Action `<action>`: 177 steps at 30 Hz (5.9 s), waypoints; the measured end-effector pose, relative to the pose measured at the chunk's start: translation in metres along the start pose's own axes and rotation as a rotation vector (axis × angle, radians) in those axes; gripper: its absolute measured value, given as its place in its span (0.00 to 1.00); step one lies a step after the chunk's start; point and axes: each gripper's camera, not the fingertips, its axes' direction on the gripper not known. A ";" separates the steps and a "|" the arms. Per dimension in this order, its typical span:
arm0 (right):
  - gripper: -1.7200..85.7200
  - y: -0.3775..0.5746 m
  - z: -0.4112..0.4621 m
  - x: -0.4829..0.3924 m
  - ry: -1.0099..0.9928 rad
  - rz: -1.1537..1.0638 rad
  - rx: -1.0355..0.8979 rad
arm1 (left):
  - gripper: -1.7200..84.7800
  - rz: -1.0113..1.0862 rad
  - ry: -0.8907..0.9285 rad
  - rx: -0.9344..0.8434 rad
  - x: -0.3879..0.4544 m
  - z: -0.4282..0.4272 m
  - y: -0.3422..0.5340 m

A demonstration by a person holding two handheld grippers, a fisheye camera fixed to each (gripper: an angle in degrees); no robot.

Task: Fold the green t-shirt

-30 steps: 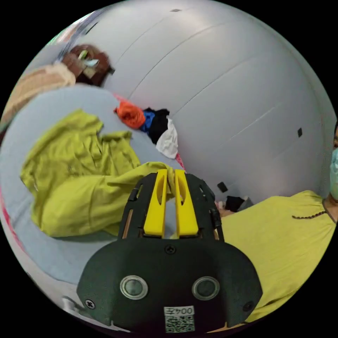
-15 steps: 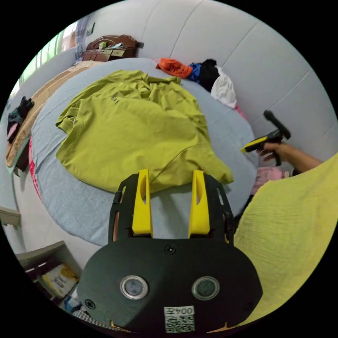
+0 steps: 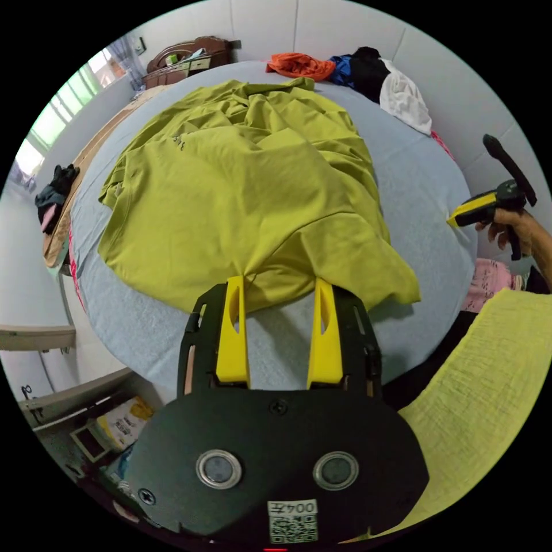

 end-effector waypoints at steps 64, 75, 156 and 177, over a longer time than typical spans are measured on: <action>0.17 0.069 -0.188 0.044 -0.618 -0.229 0.933 | 0.04 0.638 0.251 0.938 -0.071 -0.668 -0.016; 0.18 0.105 -0.339 0.108 -0.779 -0.528 1.178 | 0.05 1.258 0.289 1.064 0.062 -0.859 0.042; 0.02 -0.137 -0.203 0.084 -0.954 -0.917 0.867 | 0.04 0.279 0.475 0.781 -0.095 -0.441 0.142; 0.15 -0.412 -0.029 -0.011 -0.553 -0.593 0.173 | 0.04 -0.181 0.345 0.284 -0.063 -0.195 0.123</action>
